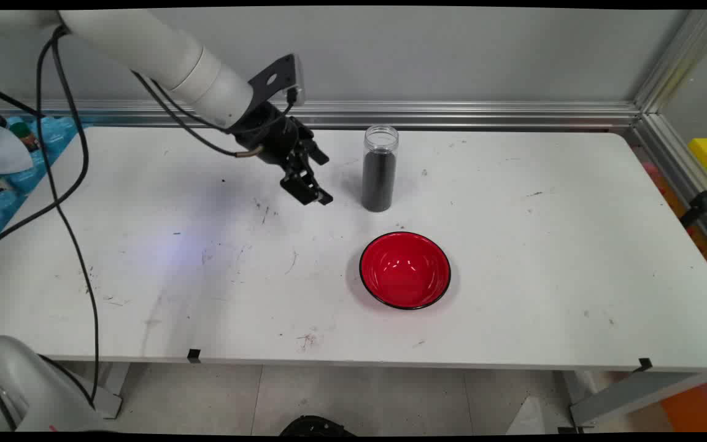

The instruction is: Pick up the black seasoning powder from the table

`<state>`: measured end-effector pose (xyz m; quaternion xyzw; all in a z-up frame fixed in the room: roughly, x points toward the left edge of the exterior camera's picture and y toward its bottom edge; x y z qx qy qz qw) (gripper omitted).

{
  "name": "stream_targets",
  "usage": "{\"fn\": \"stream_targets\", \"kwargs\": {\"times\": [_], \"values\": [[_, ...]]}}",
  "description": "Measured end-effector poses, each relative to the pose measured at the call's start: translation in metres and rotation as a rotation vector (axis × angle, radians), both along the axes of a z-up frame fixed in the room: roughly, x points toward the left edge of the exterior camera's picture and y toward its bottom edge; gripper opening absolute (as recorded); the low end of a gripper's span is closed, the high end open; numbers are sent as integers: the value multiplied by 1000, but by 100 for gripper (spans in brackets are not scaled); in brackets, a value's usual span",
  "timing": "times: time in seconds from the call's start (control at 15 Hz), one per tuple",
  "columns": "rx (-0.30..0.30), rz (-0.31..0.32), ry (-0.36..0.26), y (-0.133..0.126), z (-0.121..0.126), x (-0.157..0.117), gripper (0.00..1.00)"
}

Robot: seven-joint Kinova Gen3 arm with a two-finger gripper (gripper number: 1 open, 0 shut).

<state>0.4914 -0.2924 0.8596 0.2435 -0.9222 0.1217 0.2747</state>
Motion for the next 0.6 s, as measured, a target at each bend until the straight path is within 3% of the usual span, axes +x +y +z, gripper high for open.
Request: {"fn": "stream_targets", "kwargs": {"times": [0.33,0.6], "values": [[-15,-3,0,-14,4,-6,100],[-32,2,13,-18,-10,-4,100]]}}
